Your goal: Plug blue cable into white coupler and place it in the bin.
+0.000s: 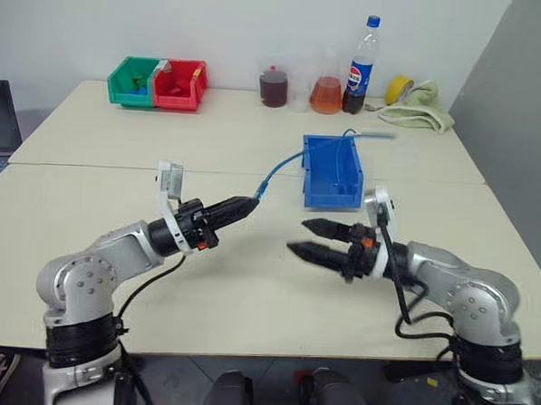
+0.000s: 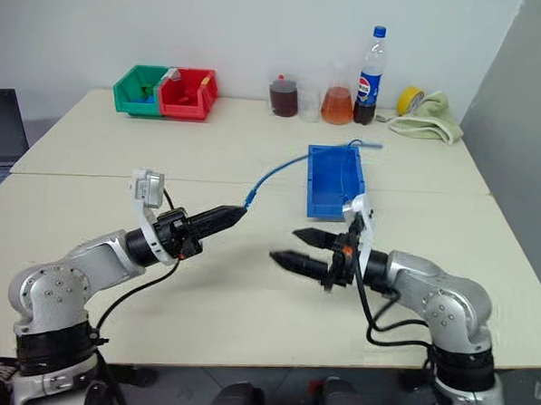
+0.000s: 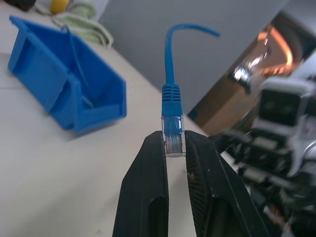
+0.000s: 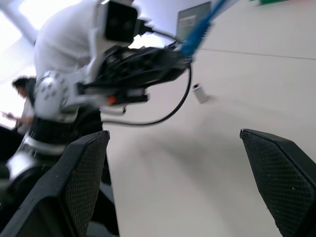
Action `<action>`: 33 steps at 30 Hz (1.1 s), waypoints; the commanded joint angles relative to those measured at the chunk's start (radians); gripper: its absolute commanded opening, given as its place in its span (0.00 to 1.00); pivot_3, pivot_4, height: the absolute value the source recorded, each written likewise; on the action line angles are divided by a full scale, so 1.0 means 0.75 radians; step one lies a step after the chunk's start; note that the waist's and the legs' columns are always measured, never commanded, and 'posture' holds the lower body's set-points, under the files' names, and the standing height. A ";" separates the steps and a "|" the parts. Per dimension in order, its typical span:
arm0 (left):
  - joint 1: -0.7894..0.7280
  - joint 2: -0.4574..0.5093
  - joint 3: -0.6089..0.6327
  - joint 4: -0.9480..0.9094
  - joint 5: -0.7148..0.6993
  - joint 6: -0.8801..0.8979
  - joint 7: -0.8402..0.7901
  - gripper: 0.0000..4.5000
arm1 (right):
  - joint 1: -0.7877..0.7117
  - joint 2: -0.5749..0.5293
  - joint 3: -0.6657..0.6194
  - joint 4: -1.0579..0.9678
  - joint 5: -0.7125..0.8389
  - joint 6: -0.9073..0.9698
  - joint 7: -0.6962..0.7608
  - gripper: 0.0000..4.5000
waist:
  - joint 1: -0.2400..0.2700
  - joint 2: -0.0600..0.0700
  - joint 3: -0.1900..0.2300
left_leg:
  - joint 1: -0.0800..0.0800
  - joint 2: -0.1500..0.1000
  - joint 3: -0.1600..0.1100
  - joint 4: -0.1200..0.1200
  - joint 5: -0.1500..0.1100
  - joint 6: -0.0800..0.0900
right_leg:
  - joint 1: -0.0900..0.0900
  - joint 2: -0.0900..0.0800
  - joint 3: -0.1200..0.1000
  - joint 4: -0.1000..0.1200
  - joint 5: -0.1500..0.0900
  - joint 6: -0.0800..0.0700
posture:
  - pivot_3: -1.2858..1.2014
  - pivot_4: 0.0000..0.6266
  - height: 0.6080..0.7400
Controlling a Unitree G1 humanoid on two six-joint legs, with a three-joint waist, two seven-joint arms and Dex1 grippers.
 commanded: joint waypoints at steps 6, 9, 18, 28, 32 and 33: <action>0.071 0.009 0.015 -0.110 -0.669 -0.009 0.497 0.05 | -0.205 0.108 -0.252 0.291 0.399 0.169 -0.230 1.00 | 0.000 0.000 0.000 | -0.001 -0.001 0.000 0.000 0.000 0.000 | 0.000 0.000 0.001 -0.001 0.001 0.000 | 0.52 0.24 1.00; 0.102 0.066 -0.033 -0.116 -0.787 -0.038 0.560 0.05 | -0.258 0.069 -0.230 0.338 0.442 0.223 -0.166 1.00 | -0.001 0.000 0.000 | -0.002 -0.001 0.000 0.000 0.000 0.000 | -0.001 0.000 0.001 -0.001 0.001 0.000 | 0.52 0.24 1.00; 0.141 0.231 -0.151 -0.095 -0.928 -0.101 0.565 0.05 | -0.408 -0.018 -0.108 0.467 0.415 0.304 0.054 1.00 | -0.010 0.000 0.000 | -0.001 -0.002 0.000 -0.001 0.000 0.001 | -0.001 0.000 0.001 -0.001 0.000 0.000 | 0.52 0.24 1.00; 0.152 0.348 -0.226 -0.087 -0.927 -0.120 0.461 0.05 | -0.489 -0.065 -0.005 0.554 0.325 0.318 0.247 1.00 | -0.010 0.000 0.000 | -0.003 -0.002 0.000 -0.002 0.000 0.001 | -0.002 0.000 0.001 -0.003 0.000 0.000 | 0.52 0.24 1.00; 0.146 0.365 -0.242 -0.082 -0.928 -0.132 0.444 0.05 | -0.504 -0.071 0.005 0.579 0.304 0.317 0.293 0.96 | -0.010 0.000 0.000 | -0.003 -0.002 0.001 -0.002 0.000 0.001 | -0.002 0.000 0.001 -0.003 0.000 0.000 | 0.52 0.24 1.00; 0.146 0.367 -0.245 -0.081 -0.928 -0.135 0.441 0.05 | -0.506 -0.071 0.007 0.582 0.298 0.317 0.301 0.92 | -0.010 0.000 0.000 | -0.002 -0.002 0.000 -0.002 0.000 0.001 | -0.002 0.000 0.001 -0.003 0.000 0.000 | 0.52 0.24 1.00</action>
